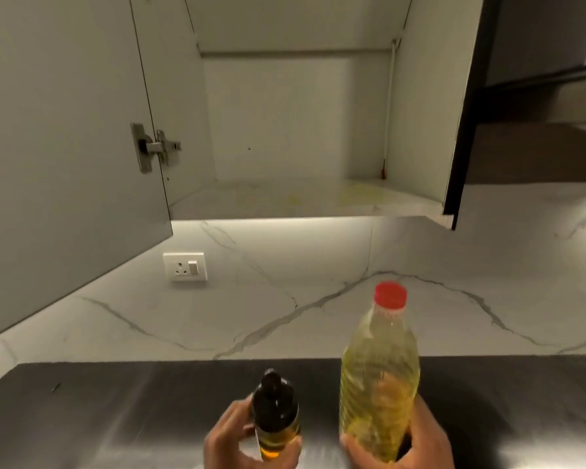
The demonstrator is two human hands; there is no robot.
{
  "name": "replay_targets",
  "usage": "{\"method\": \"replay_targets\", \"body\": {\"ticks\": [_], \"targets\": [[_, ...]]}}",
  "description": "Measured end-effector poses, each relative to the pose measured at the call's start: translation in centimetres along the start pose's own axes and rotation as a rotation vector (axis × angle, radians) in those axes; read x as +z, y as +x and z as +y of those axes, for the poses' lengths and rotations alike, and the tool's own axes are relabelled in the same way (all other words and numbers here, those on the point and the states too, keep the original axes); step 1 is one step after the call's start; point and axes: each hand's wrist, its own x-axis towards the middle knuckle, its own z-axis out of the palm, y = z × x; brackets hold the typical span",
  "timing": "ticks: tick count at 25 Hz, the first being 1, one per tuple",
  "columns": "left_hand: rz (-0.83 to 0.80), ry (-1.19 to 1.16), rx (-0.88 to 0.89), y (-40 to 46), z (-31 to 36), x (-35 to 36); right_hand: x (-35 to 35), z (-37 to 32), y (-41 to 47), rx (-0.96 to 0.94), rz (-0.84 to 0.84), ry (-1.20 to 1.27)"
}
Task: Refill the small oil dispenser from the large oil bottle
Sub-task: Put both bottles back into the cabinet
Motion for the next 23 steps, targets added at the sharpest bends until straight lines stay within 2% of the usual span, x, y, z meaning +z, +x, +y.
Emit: {"method": "replay_targets", "body": {"ticks": [2, 4, 10, 17, 23], "targets": [[0.05, -0.061, 0.045, 3.5, 2.7, -1.1, -1.8, -2.5, 1.6, -0.191, 0.021, -0.016], [0.069, -0.145, 0.035, 7.7, 5.7, -2.4, -4.1, -5.3, 3.7, -0.348, 0.128, 0.005], [0.155, -0.249, 0.073, 19.0, 13.1, -5.0, -8.4, -17.0, 11.3, -0.583, 0.269, -0.019], [0.202, -0.159, -0.039, 31.7, 14.0, -6.0, -7.4, -22.4, 22.8, -0.455, 0.272, -0.165], [0.204, -0.059, -0.134, 36.0, 11.7, -3.8, -5.6, -22.8, 27.0, -0.408, 0.252, -0.15]]}}
